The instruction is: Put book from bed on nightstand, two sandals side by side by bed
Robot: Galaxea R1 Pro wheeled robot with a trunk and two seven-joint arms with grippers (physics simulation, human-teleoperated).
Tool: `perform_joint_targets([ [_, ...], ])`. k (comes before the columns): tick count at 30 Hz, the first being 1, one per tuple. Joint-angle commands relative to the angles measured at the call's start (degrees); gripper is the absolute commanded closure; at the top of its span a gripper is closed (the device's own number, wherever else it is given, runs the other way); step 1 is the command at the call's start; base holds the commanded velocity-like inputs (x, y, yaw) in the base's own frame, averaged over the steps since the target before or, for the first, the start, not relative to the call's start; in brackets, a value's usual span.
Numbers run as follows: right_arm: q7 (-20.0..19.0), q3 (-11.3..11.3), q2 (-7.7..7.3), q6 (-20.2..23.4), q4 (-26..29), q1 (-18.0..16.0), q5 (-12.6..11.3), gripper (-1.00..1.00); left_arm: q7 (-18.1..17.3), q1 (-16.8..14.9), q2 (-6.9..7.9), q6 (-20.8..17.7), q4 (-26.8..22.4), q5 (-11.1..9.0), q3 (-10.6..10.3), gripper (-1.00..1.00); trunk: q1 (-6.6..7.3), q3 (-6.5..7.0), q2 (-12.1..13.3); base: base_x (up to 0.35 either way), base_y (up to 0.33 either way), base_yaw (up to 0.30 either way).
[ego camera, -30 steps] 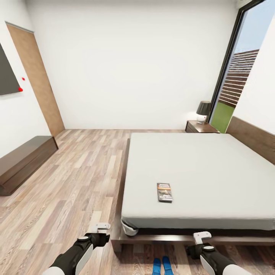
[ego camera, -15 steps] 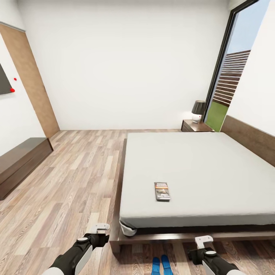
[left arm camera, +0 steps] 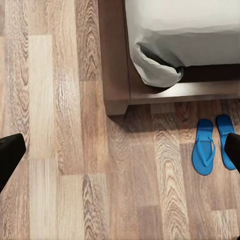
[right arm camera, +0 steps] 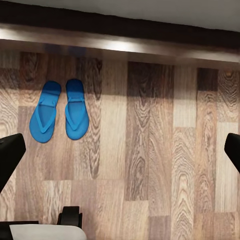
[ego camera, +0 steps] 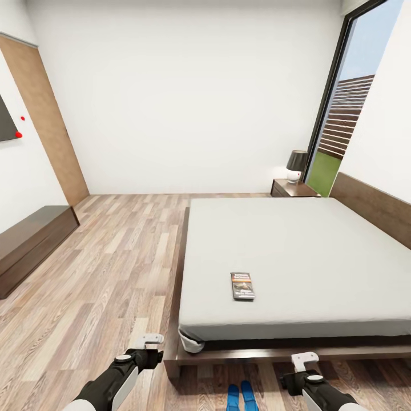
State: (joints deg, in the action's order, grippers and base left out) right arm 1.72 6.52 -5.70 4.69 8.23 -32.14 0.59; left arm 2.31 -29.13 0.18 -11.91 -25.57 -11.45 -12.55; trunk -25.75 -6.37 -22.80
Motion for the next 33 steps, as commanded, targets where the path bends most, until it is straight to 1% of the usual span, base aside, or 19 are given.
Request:
perform_joint_targets([
  [1, 0.2, 0.4, -0.02, 0.4, 0.1, 0.0, 0.1, -1.0, 0.2, 0.0, 0.04, -0.3, -0.1, -0.6, -0.3, -1.0, -0.03, -0.12, -0.1, 0.0, 0.0, 0.0],
  [14, 0.2, 0.4, -0.04, 0.4, 0.1, -0.1, 0.1, -1.0, 0.2, 0.0, 0.05, -0.3, -0.1, -0.6, -0.3, -1.0, -0.03, -0.12, -0.1, 0.0, 0.0, 0.001],
  [17, 0.2, 0.4, 0.54, 0.4, 0.1, -0.3, 0.2, -1.0, 0.2, 0.1, -0.11, 0.3, -0.1, -0.5, -0.3, -1.0, -0.03, -0.14, -0.1, 0.0, 0.0, 0.069],
  [19, 0.3, 0.4, 1.15, 0.5, 0.1, -0.5, 0.4, -1.0, 0.2, 0.3, -0.23, 0.9, -0.2, -0.5, -0.3, -1.0, -0.03, -0.18, -0.1, 0.0, 0.0, 0.164],
  [23, 0.4, 0.4, 1.63, 0.5, 0.1, -0.6, 0.6, -1.0, 0.2, 0.3, -0.34, 1.3, -0.2, -0.4, -0.3, -1.0, -0.03, -0.29, -0.1, 0.0, 0.0, 0.217],
  [33, 0.4, 0.4, 1.87, 0.5, 0.1, -0.6, 0.6, -1.0, 0.2, 0.4, -0.4, 1.5, -0.2, -0.4, -0.3, -1.0, -0.03, -0.66, -0.1, 0.0, 0.0, 0.266],
])
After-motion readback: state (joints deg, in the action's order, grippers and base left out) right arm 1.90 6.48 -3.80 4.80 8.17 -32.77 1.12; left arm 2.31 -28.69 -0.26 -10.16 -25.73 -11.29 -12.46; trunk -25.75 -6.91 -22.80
